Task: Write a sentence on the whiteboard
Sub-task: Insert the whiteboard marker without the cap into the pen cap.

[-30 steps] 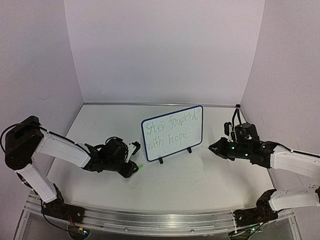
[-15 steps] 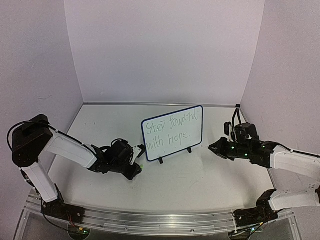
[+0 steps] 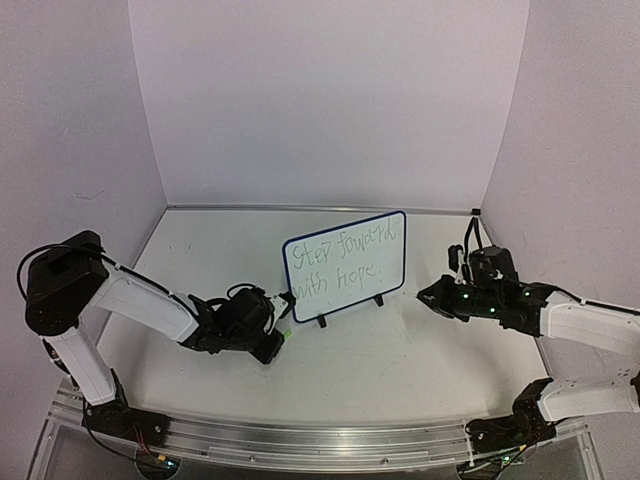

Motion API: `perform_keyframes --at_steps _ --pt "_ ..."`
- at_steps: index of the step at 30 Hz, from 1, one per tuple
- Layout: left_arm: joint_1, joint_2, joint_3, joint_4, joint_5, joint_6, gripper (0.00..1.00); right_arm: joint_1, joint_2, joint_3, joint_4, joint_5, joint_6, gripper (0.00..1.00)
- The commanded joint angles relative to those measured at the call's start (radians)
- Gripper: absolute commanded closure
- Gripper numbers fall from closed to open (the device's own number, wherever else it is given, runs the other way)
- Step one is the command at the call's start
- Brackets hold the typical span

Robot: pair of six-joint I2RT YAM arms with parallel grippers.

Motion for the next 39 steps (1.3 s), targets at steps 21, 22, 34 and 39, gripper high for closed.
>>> perform_keyframes --at_steps 21,22,34,39 --pt "-0.019 -0.326 -0.193 0.015 0.258 -0.092 1.0 0.006 0.033 0.062 0.027 -0.427 -0.115 1.0" --pt "-0.019 -0.332 -0.193 0.012 0.288 -0.092 1.0 0.006 0.051 0.069 0.028 -0.476 -0.119 1.0" --pt "-0.032 -0.38 -0.145 0.006 0.558 -0.111 1.0 0.017 0.22 0.149 0.031 -0.934 -0.137 1.0" --pt "-0.053 -0.371 -0.105 0.019 0.612 -0.123 1.0 0.031 0.276 0.166 0.031 -1.026 -0.14 1.0"
